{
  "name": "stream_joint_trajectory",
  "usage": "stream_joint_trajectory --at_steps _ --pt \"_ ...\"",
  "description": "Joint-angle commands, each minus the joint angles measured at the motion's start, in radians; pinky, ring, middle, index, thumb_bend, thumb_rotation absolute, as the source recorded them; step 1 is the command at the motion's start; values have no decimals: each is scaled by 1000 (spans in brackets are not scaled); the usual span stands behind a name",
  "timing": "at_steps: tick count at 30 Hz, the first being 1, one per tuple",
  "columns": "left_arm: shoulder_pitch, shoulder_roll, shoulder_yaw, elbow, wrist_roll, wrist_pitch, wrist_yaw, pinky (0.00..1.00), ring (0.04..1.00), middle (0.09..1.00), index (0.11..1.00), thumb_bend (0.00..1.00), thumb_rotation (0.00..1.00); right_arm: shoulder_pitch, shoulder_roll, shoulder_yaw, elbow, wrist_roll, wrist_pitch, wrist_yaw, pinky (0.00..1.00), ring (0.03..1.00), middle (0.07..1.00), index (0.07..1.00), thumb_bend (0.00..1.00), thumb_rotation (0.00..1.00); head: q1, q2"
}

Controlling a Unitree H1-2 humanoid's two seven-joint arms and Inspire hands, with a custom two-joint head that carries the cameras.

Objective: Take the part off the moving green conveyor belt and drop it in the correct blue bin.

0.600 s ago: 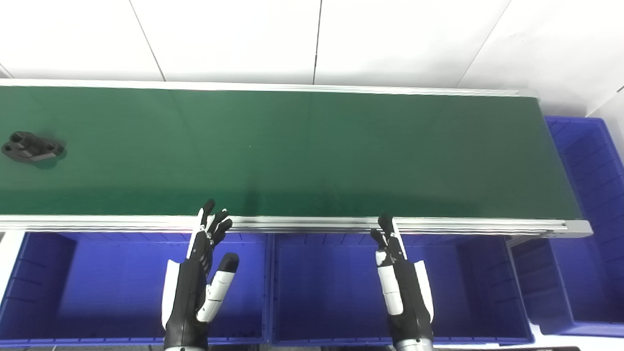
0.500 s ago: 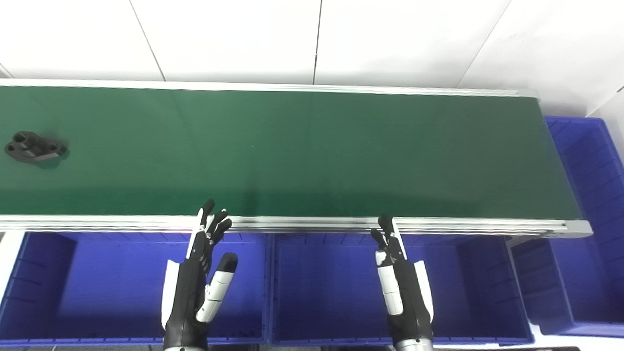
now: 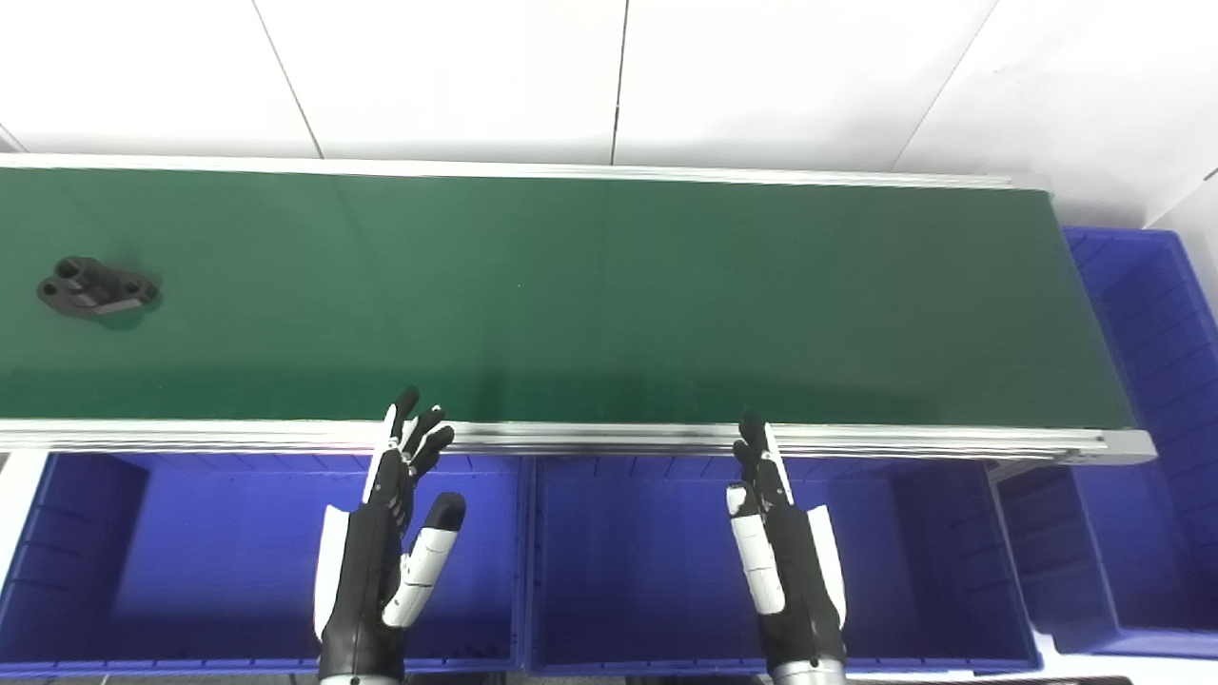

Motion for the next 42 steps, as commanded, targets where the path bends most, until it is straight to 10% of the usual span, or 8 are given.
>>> stream_joint_trajectory --at_steps 1,30,42 --pt "2 -7 1 -20 4 -35 9 867 853 906 963 690 899 23 121 69 -7 -27 -24 -1 1000 972 984 994 621 1000 1 1" --pt "5 -1 -1 -29 -6 -28 -1 903 859 907 967 677 902 28 130 69 -14 -13 -16 0 1000 969 984 994 633 1000 0 2" --pt "-16 -31 -10 98 15 -144 40 869 848 893 932 689 905 6 106 27 56 27 -87 -2 1000 954 980 988 670 1000 66 -105"
